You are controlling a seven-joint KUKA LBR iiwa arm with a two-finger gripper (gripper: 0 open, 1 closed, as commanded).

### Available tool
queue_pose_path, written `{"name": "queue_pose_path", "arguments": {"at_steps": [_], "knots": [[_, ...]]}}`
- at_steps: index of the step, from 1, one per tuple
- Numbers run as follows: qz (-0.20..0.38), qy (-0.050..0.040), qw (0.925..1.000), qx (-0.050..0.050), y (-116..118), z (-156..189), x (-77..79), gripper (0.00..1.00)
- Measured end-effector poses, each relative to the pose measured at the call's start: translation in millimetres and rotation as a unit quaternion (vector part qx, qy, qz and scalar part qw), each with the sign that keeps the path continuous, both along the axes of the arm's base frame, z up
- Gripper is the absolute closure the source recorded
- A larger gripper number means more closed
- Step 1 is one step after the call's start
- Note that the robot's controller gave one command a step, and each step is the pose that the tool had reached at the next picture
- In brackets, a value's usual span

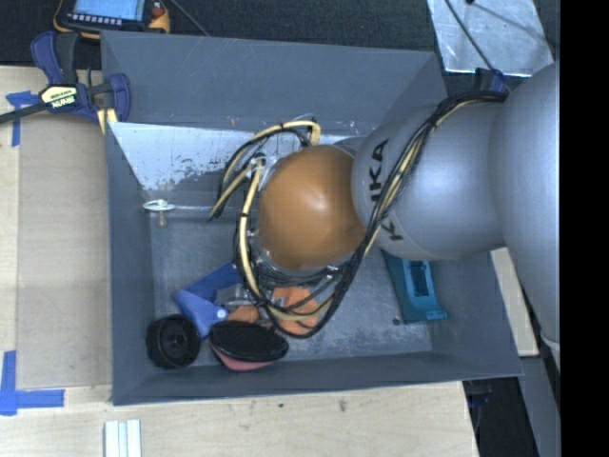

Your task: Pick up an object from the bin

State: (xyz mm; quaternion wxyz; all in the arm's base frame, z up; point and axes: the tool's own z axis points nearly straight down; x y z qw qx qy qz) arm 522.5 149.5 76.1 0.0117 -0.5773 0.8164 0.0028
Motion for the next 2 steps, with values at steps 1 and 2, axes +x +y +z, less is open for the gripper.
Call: {"name": "queue_pose_path", "arguments": {"at_steps": [1,2], "knots": [[0.013,-0.0061,0.9999,-0.003,-32,1,-12.8,1.00],[0.015,0.0066,0.9998,-0.007,-38,27,-21.1,1.00]]}}
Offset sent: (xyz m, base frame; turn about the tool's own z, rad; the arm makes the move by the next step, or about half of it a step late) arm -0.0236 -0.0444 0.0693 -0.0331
